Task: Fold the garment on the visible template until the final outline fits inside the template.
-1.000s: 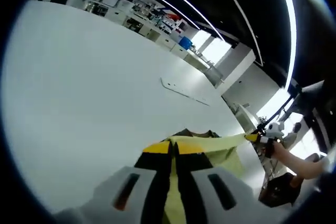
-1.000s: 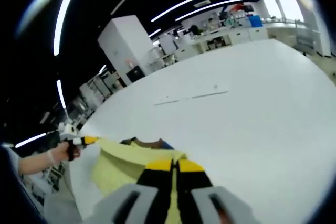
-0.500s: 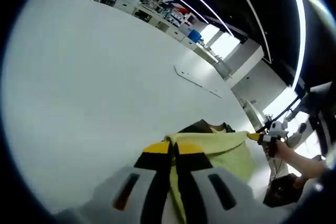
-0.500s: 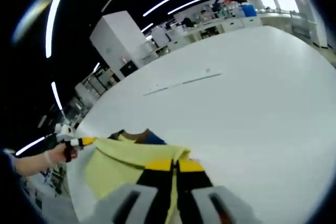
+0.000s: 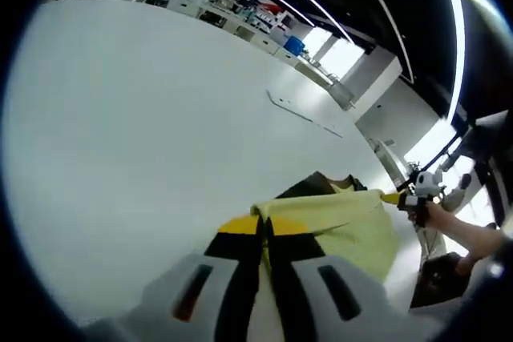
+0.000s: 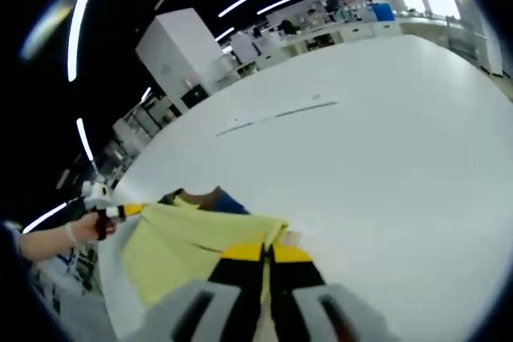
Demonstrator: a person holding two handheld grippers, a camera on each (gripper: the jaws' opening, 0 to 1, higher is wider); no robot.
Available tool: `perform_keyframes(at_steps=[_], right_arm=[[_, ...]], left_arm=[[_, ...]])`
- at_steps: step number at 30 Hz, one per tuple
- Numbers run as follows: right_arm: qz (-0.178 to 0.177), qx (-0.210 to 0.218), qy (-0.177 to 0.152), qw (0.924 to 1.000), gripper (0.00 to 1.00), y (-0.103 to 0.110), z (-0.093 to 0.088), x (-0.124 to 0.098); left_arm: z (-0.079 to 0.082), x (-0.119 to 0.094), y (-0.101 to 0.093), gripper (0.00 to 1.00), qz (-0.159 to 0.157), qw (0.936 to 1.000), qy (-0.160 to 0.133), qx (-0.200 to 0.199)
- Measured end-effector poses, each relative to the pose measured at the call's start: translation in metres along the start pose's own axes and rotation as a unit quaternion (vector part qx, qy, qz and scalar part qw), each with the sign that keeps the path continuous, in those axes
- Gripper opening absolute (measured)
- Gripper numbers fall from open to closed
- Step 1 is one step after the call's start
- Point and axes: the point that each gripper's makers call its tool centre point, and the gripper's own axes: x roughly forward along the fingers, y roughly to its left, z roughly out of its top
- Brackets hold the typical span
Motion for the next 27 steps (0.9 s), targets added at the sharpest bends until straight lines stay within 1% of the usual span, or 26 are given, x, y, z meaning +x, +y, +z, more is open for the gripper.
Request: perform_keyframes(at_steps=[3, 4, 6, 7, 8, 9, 11, 14, 15, 16, 17, 18, 19, 20, 21, 22, 24, 26, 27], right_arm=[[0.001, -0.010, -0.002, 1.0000, 0.00, 0.000, 0.001, -0.001], [0.004, -0.019, -0.005, 0.9998, 0.00, 0.000, 0.004, -0.002], [0.007, -0.026, -0.003, 0.9996, 0.00, 0.002, 0.004, -0.003], [0.007, -0.033, -0.004, 0.9994, 0.00, 0.002, 0.004, -0.005], [0.007, -0.039, -0.003, 0.9992, 0.00, 0.003, 0.004, -0.007], [0.005, -0.045, -0.004, 0.9990, 0.02, 0.002, 0.005, -0.008], [0.004, -0.057, -0.006, 0.9984, 0.11, 0.001, 0.006, -0.009], [0.001, -0.078, -0.009, 0.9969, 0.27, 0.001, 0.008, -0.013], [0.000, -0.101, -0.014, 0.9948, 0.36, 0.000, 0.011, -0.013], [-0.002, -0.106, -0.014, 0.9942, 0.42, -0.002, 0.012, -0.013], [0.000, -0.115, -0.014, 0.9933, 0.49, -0.001, 0.014, -0.013], [0.002, -0.123, -0.017, 0.9923, 0.53, -0.001, 0.015, -0.013], [0.000, -0.129, -0.018, 0.9915, 0.56, -0.001, 0.016, -0.014], [0.001, -0.135, -0.019, 0.9906, 0.59, 0.001, 0.018, -0.017], [0.002, -0.136, -0.019, 0.9905, 0.62, 0.002, 0.018, -0.018], [0.005, -0.136, -0.021, 0.9905, 0.65, 0.004, 0.017, -0.020], [0.002, -0.147, -0.023, 0.9889, 0.78, 0.005, 0.017, -0.021], [0.001, -0.169, -0.019, 0.9855, 0.90, 0.004, 0.016, -0.021], [0.002, -0.174, -0.018, 0.9845, 0.92, 0.007, 0.015, -0.021]], left_arm=[[0.000, 0.001, -0.001, 0.00, -0.005, 0.9999, 0.000, 0.012], [0.001, 0.001, -0.003, 0.00, -0.007, 0.9999, 0.000, 0.016], [0.003, -0.001, -0.005, 0.00, -0.008, 0.9994, -0.005, 0.034], [0.001, -0.003, -0.009, 0.01, -0.012, 0.9993, -0.004, 0.036], [0.003, -0.004, -0.008, 0.02, -0.014, 0.9991, -0.004, 0.040], [0.005, -0.004, -0.005, 0.05, -0.015, 0.9990, -0.006, 0.043], [0.007, -0.008, -0.006, 0.10, -0.018, 0.9987, -0.009, 0.047], [0.011, -0.011, -0.007, 0.22, -0.025, 0.9970, -0.011, 0.072], [0.010, -0.016, -0.012, 0.27, -0.031, 0.9960, -0.012, 0.083], [0.010, -0.017, -0.012, 0.31, -0.034, 0.9956, -0.012, 0.086], [0.011, -0.019, -0.013, 0.35, -0.037, 0.9943, -0.010, 0.099], [0.010, -0.021, -0.016, 0.39, -0.043, 0.9923, -0.010, 0.116], [0.007, -0.025, -0.020, 0.43, -0.045, 0.9906, -0.004, 0.129], [0.005, -0.028, -0.025, 0.48, -0.048, 0.9895, -0.005, 0.136], [0.001, -0.031, -0.032, 0.54, -0.051, 0.9887, -0.004, 0.141], [0.002, -0.031, -0.032, 0.60, -0.054, 0.9878, -0.004, 0.146], [0.001, -0.032, -0.034, 0.71, -0.062, 0.9859, 0.000, 0.156], [-0.002, -0.036, -0.041, 0.77, -0.069, 0.9819, 0.005, 0.176], [-0.005, -0.037, -0.046, 0.80, -0.071, 0.9807, 0.010, 0.182]])
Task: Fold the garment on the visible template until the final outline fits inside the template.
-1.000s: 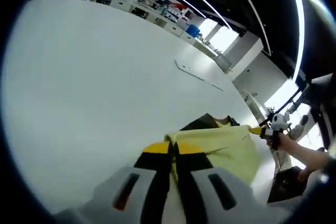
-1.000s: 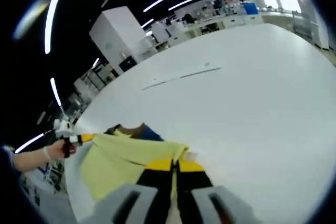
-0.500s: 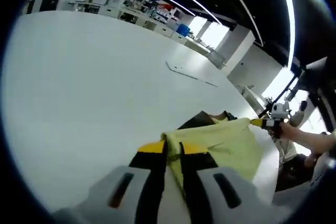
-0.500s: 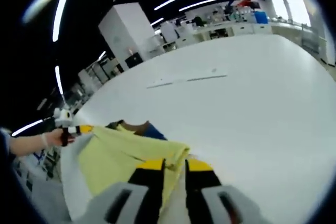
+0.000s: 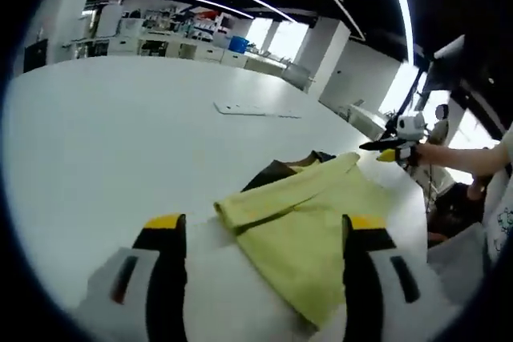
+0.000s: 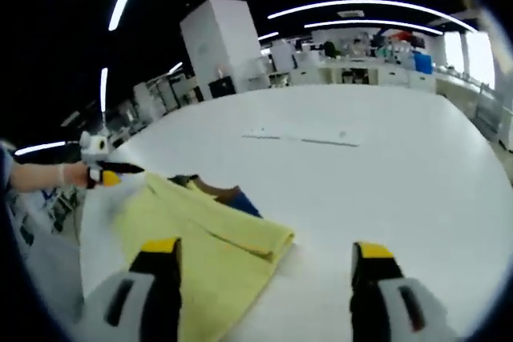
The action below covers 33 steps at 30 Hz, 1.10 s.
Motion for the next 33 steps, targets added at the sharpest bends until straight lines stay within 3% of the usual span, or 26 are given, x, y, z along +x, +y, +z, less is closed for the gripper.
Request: perform_keyframes(at_steps=[6, 16, 24, 33], right_arm=[[0.015, -0.024, 0.014, 0.9995, 1.00, 0.014, -0.007, -0.003], [0.037, -0.034, 0.012, 0.9987, 1.00, 0.031, -0.007, -0.003], [0.068, -0.037, 0.023, 0.9967, 1.00, 0.062, -0.020, 0.003], [0.096, -0.023, 0.026, 0.9948, 0.98, 0.082, -0.030, 0.012]], left_arm=[[0.000, 0.001, -0.010, 0.99, -0.029, 0.9993, 0.008, 0.021], [-0.015, 0.004, -0.037, 0.99, -0.060, 0.9967, 0.036, 0.041], [-0.026, 0.008, -0.056, 0.96, -0.084, 0.9949, 0.044, 0.035], [-0.041, 0.021, -0.052, 0.93, -0.092, 0.9935, 0.062, 0.026]])
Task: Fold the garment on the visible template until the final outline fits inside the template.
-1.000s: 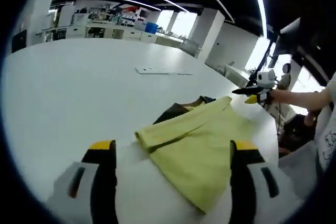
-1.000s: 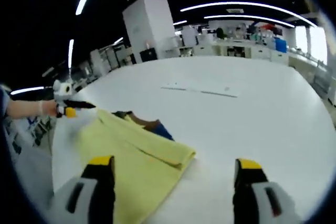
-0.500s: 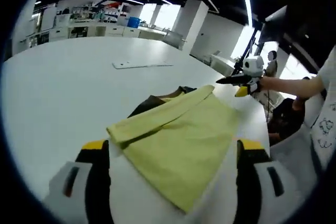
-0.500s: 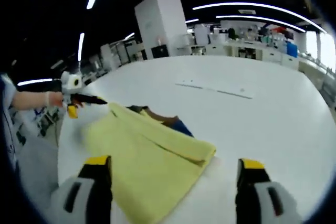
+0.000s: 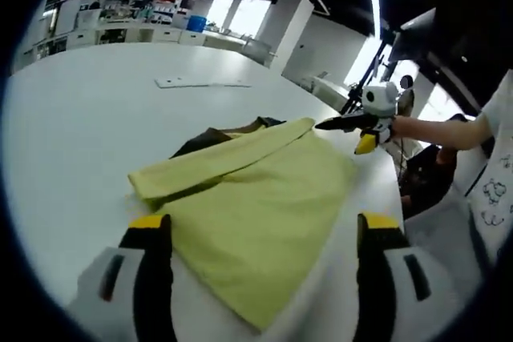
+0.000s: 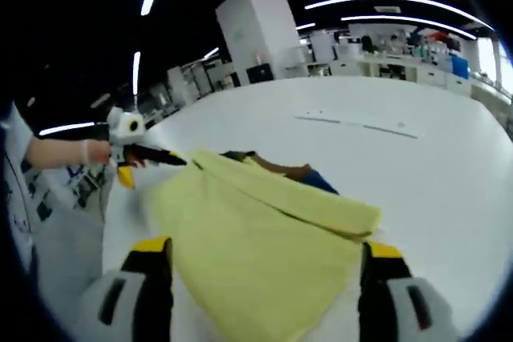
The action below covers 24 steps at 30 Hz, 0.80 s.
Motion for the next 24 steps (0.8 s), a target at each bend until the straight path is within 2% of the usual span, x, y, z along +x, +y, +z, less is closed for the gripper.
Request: perform_keyframes(at_steps=[6, 9, 13, 14, 17, 20, 24], right_arm=[[0.006, 0.011, 0.006, 0.9999, 0.98, -0.003, -0.007, 0.010], [0.007, 0.011, 0.001, 0.9999, 0.97, -0.001, -0.004, 0.012], [0.010, 0.020, -0.012, 0.9997, 0.97, -0.006, 0.005, 0.018], [0.011, 0.021, -0.017, 0.9996, 0.96, -0.006, 0.008, 0.018], [0.012, 0.023, -0.025, 0.9993, 0.96, -0.006, 0.017, 0.020], [0.013, 0.028, -0.040, 0.9987, 0.95, -0.008, 0.028, 0.025], [0.006, 0.031, -0.038, 0.9988, 0.94, -0.019, 0.036, 0.038]], left_arm=[[-0.002, 0.005, 0.006, 0.90, 0.005, 1.0000, 0.002, -0.007], [0.000, 0.005, 0.005, 0.90, 0.004, 0.9999, -0.003, -0.011], [0.009, 0.006, 0.004, 0.92, 0.002, 0.9997, -0.018, -0.013], [0.013, 0.007, -0.004, 0.92, 0.000, 0.9997, -0.024, -0.009], [0.018, 0.011, -0.007, 0.92, 0.000, 0.9996, -0.028, -0.007], [0.030, 0.015, 0.003, 0.93, 0.000, 0.9991, -0.041, -0.006], [0.034, 0.018, 0.012, 0.93, 0.008, 0.9989, -0.045, -0.005]])
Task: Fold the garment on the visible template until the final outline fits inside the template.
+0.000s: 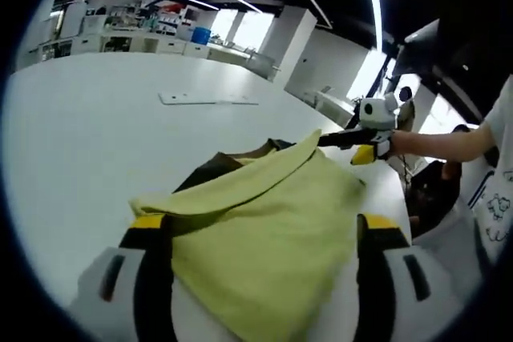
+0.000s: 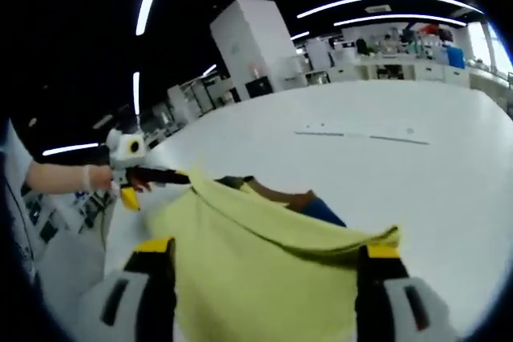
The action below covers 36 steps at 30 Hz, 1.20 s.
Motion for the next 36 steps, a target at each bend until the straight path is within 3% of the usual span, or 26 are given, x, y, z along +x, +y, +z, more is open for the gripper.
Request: perform_keyframes(at_steps=[6, 13, 23, 31, 36], right_arm=[[-0.010, 0.003, 0.001, 0.9999, 0.93, -0.011, 0.006, 0.012], [-0.019, 0.006, 0.014, 0.9997, 0.93, -0.015, 0.000, 0.012], [-0.018, 0.001, 0.018, 0.9997, 0.92, -0.018, -0.001, 0.011], [-0.015, -0.008, 0.004, 0.9999, 0.93, -0.007, 0.004, 0.005], [-0.013, -0.006, 0.006, 0.9999, 0.93, -0.001, -0.005, -0.002]], left_arm=[[0.009, 0.005, 0.017, 0.94, 0.024, 0.9994, -0.016, -0.016], [0.008, 0.008, 0.033, 0.94, 0.039, 0.9987, -0.016, -0.028], [0.007, 0.009, 0.031, 0.94, 0.042, 0.9985, -0.015, -0.030], [0.007, 0.003, 0.024, 0.95, 0.045, 0.9987, -0.011, -0.020], [0.005, 0.003, 0.023, 0.94, 0.044, 0.9988, -0.010, -0.016]])
